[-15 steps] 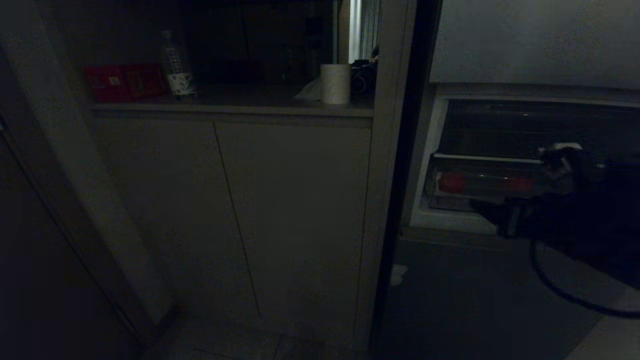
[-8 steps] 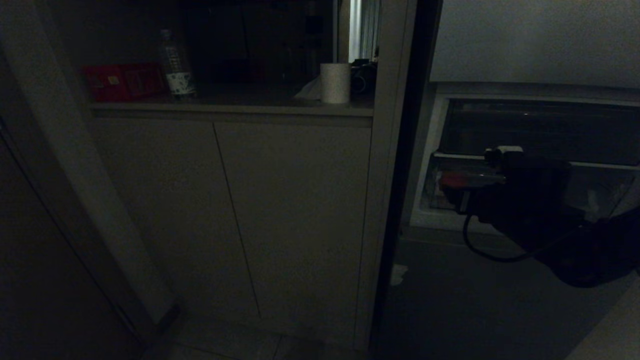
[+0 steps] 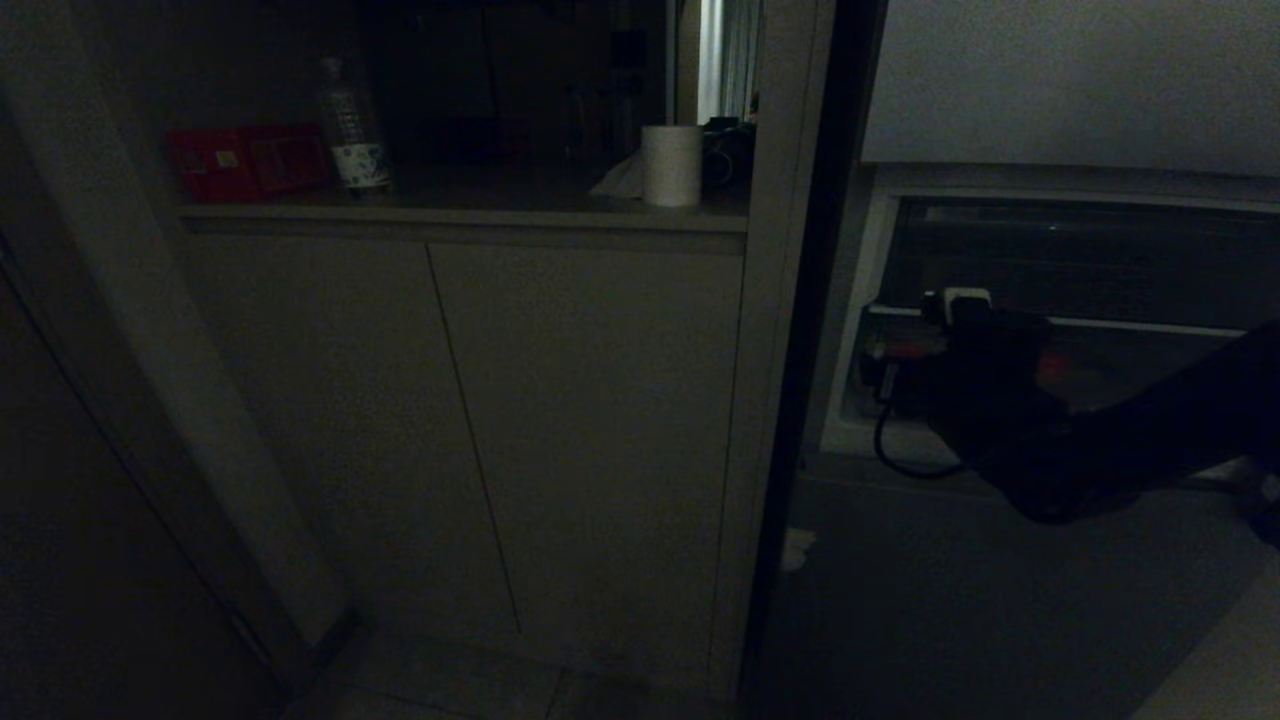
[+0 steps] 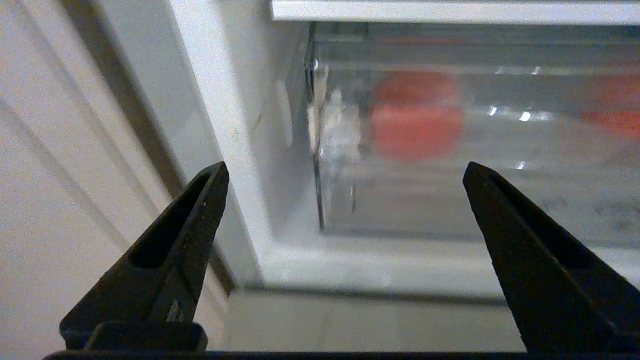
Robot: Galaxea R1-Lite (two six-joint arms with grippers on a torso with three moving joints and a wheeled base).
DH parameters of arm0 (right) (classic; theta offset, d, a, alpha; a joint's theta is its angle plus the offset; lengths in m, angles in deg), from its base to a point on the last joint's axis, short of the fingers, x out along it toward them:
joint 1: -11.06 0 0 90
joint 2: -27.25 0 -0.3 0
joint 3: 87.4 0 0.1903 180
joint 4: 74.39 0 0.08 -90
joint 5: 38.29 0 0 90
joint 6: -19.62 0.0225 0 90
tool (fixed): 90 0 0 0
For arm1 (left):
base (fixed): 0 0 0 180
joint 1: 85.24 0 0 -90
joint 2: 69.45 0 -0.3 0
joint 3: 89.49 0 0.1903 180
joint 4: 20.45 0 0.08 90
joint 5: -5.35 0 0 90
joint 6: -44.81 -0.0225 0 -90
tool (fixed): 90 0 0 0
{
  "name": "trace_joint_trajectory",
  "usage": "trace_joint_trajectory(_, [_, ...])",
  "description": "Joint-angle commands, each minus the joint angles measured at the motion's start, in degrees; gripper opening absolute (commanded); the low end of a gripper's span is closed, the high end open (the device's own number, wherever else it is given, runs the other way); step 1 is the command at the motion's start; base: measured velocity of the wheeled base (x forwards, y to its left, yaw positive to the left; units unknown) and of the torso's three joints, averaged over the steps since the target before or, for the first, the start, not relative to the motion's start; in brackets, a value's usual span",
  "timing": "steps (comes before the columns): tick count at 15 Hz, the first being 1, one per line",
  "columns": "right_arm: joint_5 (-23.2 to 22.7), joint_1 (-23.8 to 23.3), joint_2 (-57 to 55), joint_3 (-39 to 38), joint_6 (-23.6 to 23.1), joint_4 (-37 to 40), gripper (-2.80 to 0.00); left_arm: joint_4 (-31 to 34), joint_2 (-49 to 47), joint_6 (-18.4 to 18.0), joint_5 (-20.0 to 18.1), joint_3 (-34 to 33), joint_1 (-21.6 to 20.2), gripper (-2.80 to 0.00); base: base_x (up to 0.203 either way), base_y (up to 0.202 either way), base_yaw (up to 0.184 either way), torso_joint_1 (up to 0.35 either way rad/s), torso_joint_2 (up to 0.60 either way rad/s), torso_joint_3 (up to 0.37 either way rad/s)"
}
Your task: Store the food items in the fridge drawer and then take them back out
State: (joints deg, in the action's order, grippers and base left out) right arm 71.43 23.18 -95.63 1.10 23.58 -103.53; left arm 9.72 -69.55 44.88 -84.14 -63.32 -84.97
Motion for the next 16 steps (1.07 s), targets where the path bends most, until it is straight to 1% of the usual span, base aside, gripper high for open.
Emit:
trace_joint_trajectory(1, [0.33, -0.59, -4.4, 3.8, 0.01, -0.2, 0.0, 0.05, -0.08, 0.01, 0.02, 0.01, 0.0, -2.8, 0.0, 0.0, 0.0, 0.0, 0.0, 0.0])
trace_joint_trajectory(6, [0.32, -2.12, -8.51, 10.43, 0.08, -0.24, 0.0, 0.05, -0.08, 0.01, 0.02, 0.01, 0.0, -2.8, 0.0, 0.0, 0.0, 0.0, 0.0, 0.0])
trace_joint_trajectory(11, [0.23, -2.25, -13.13, 16.01, 0.26, -0.49, 0.0, 0.05, -0.08, 0.01, 0.02, 0.01, 0.0, -2.8, 0.0, 0.0, 0.0, 0.0, 0.0, 0.0])
trace_joint_trajectory(16, [0.32, -2.19, -15.63, 19.73, 0.52, -0.58, 0.0, 0.05, -0.08, 0.01, 0.02, 0.01, 0.0, -2.8, 0.0, 0.0, 0.0, 0.0, 0.0, 0.0])
